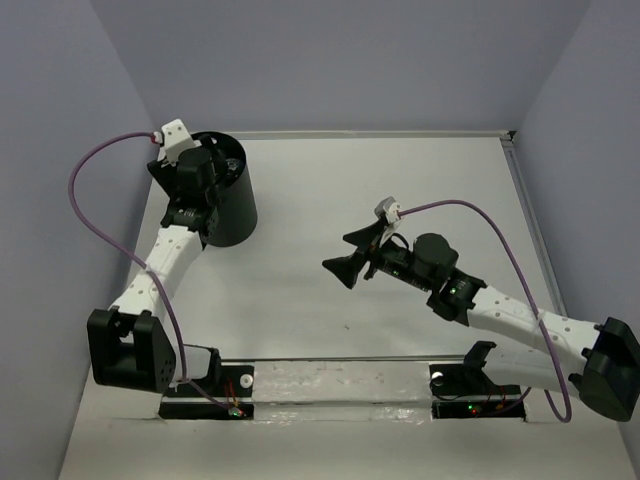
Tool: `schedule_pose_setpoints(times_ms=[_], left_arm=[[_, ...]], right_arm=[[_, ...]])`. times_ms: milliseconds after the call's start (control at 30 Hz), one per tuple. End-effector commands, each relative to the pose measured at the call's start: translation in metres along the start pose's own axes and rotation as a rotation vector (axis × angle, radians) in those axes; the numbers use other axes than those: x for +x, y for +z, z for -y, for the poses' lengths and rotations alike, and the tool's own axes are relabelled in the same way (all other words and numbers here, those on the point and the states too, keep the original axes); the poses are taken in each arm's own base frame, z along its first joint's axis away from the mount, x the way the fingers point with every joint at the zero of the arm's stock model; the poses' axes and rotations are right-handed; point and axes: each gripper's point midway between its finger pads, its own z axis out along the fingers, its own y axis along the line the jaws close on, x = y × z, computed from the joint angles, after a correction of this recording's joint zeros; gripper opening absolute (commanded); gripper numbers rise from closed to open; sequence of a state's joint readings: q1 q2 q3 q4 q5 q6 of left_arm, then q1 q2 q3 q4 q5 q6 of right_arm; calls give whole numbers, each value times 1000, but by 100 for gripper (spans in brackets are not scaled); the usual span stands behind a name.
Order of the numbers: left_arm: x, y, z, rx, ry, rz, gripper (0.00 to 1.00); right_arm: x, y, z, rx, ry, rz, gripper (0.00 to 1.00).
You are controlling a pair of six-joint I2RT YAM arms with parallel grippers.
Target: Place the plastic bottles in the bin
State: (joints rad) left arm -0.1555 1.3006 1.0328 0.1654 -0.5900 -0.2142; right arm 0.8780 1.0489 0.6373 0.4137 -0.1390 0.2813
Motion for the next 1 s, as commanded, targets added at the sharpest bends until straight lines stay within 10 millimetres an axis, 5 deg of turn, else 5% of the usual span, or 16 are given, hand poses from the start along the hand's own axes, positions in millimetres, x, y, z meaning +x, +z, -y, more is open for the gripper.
schedule_pose_setpoints(times_ms=[0, 267, 533, 700, 800, 967], left_arm=[[-79, -27, 8, 66, -121, 123, 99], [-149, -73, -9, 89, -207, 229, 99], [-176, -150, -39, 227, -385, 339, 99], [-176, -214, -32, 489, -378, 324, 99], [-175, -263, -32, 666, -379, 338, 99], [-152, -288, -44, 734, -371, 366, 99]], right_arm=[[-6, 5, -4, -21, -3, 36, 99], [-17, 1, 1, 19, -12, 71, 100], [-78, -37, -1, 101, -1, 234, 100], [-129, -86, 10, 249, 18, 360, 100], [-159, -134, 10, 301, 34, 479, 100], [-194, -200, 5, 326, 94, 667, 100]])
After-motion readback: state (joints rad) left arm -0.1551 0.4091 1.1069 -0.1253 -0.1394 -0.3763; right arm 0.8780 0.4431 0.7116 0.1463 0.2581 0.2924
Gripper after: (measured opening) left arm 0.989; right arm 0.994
